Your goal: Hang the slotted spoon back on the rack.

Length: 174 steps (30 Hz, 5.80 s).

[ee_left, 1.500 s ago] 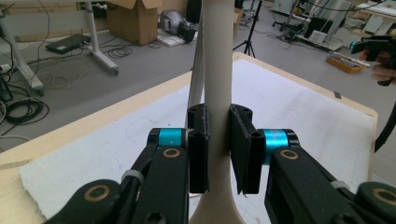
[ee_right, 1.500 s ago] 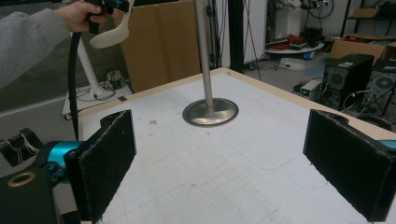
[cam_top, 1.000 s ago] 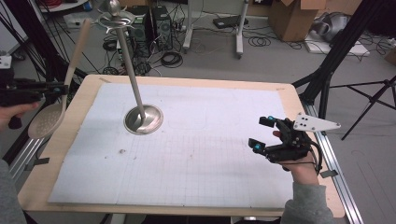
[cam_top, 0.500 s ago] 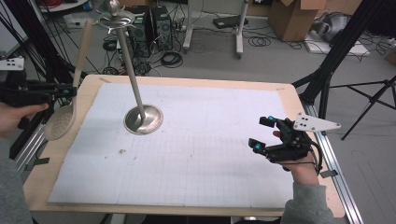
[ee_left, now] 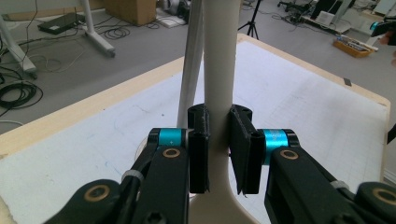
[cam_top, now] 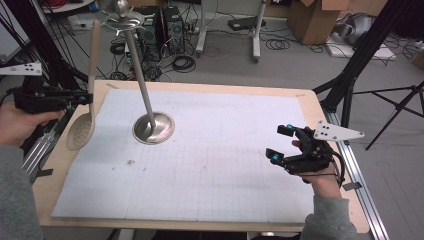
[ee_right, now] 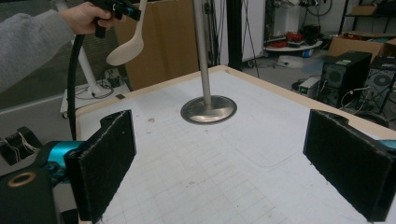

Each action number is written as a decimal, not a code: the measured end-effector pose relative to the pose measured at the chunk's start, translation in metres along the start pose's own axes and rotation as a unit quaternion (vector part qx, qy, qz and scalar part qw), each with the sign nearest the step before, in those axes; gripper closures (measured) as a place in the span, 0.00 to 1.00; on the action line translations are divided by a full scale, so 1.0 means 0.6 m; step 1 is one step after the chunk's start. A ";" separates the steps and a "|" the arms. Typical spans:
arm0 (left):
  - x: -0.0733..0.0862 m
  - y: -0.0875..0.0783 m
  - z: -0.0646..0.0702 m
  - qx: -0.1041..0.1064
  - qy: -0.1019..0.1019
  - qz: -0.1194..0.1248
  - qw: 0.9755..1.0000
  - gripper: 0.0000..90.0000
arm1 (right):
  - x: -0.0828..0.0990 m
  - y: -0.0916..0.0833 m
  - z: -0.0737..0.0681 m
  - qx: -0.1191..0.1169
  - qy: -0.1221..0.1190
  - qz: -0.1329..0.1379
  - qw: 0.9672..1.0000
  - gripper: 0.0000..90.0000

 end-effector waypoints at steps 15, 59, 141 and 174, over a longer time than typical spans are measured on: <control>-0.004 0.029 -0.001 -0.012 0.001 -0.016 1.000 0.86 | -0.001 -0.002 -0.005 -0.011 -0.002 -0.005 1.000 0.09; 0.006 0.084 0.000 -0.066 0.023 -0.013 0.997 0.70 | -0.001 -0.002 -0.006 -0.012 0.000 -0.007 1.000 0.09; 0.164 0.069 0.172 -0.073 0.081 0.079 0.991 0.20 | 0.006 0.024 -0.020 -0.004 -0.009 -0.022 1.000 0.09; 0.246 0.020 0.124 -0.176 0.022 0.078 0.981 0.20 | 0.119 -0.019 0.054 0.209 0.052 0.033 0.976 0.09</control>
Point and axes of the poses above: each handheld gripper's, and its own axes: y roughly forward along the jaws, x roughly out of its underside, z roughly to its right, the point moved 4 cm from there along y, roughly forward along the jaws, and after that the axes turned 3 degrees about x, right-handed, at the moved point
